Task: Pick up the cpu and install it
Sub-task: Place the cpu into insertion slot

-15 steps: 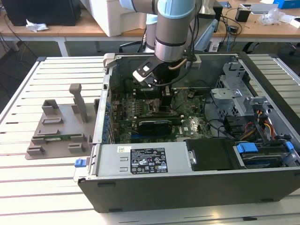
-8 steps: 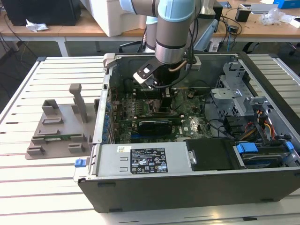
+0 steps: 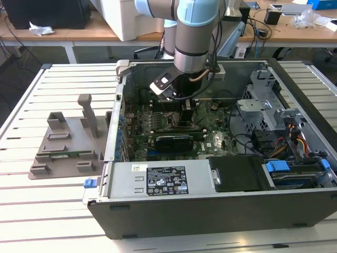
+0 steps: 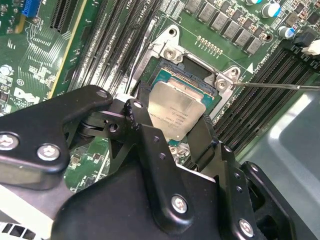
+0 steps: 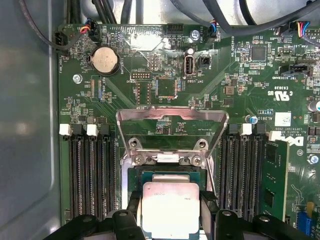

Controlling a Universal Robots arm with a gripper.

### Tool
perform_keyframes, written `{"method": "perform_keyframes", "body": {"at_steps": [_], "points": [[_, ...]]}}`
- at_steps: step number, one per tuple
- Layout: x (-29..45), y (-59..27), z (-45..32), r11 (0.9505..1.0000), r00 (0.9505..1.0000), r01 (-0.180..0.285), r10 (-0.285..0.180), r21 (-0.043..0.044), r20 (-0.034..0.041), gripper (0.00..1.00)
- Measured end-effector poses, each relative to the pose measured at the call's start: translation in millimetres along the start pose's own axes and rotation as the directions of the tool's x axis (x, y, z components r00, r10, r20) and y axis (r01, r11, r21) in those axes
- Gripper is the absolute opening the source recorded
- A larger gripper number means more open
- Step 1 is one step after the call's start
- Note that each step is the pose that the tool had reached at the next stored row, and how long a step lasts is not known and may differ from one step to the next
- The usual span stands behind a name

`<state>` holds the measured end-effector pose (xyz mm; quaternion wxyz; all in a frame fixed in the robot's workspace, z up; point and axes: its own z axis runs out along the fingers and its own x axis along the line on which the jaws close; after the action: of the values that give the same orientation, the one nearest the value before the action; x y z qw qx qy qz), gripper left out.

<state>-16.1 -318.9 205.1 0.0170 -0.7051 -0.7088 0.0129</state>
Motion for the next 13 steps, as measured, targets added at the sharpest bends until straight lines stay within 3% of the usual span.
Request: {"method": "perform_keyframes", "body": {"at_steps": [4,5,13], "points": [[0.0,0.0,0.2,1.0,1.0,0.0,0.0,-0.0001,-0.0002,0.55],[0.0,0.0,0.2,1.0,1.0,0.0,0.0,-0.0001,-0.0002,0.62],[1.8,0.0,0.0,1.0,1.0,0.004,-0.004,-0.0001,-0.0001,0.62]]}}
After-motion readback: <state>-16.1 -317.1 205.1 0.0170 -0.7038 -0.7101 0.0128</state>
